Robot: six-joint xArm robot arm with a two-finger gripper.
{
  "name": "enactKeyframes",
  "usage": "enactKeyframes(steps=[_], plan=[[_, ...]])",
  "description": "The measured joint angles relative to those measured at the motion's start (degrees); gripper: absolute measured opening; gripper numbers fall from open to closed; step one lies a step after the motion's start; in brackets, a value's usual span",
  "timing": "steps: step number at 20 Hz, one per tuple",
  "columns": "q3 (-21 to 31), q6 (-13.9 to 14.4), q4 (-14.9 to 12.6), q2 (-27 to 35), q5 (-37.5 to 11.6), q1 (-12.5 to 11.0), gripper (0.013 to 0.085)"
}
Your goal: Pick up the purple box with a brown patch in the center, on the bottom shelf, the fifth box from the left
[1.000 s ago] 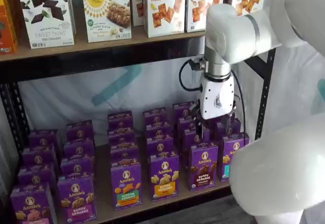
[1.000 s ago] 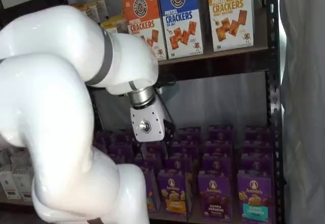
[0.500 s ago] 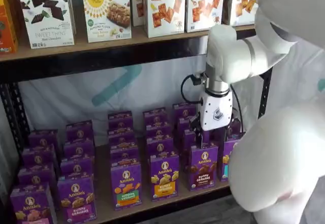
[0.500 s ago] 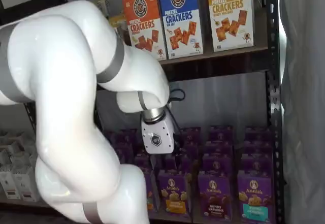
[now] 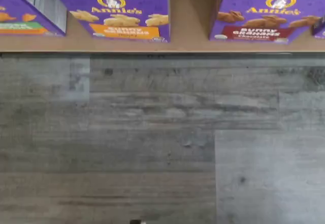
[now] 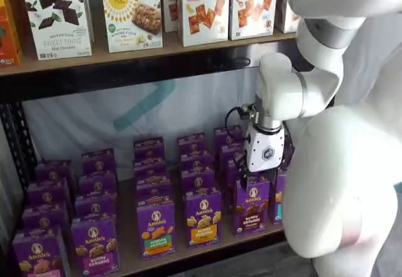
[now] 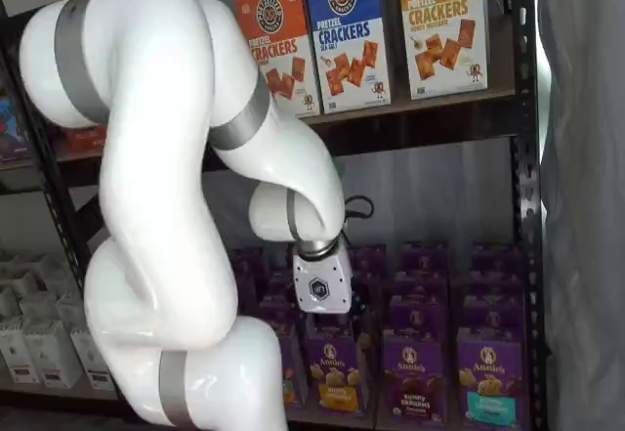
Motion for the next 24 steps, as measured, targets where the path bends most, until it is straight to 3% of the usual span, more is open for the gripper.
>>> enactKeyframes(steps=[2, 5, 15, 24], plan=[[-0.88, -1.83, 1.47, 3.23, -2.74, -0.42, 0.085], [-2.77, -0.94, -0.36, 7.73, -5.26, -1.12, 0.085], [-10.07, -3.09, -0.01, 21.43, -11.62, -2.74, 0.085], [-18.95, -0.77, -5.27, 32.36, -13.91, -5.47, 0.085]])
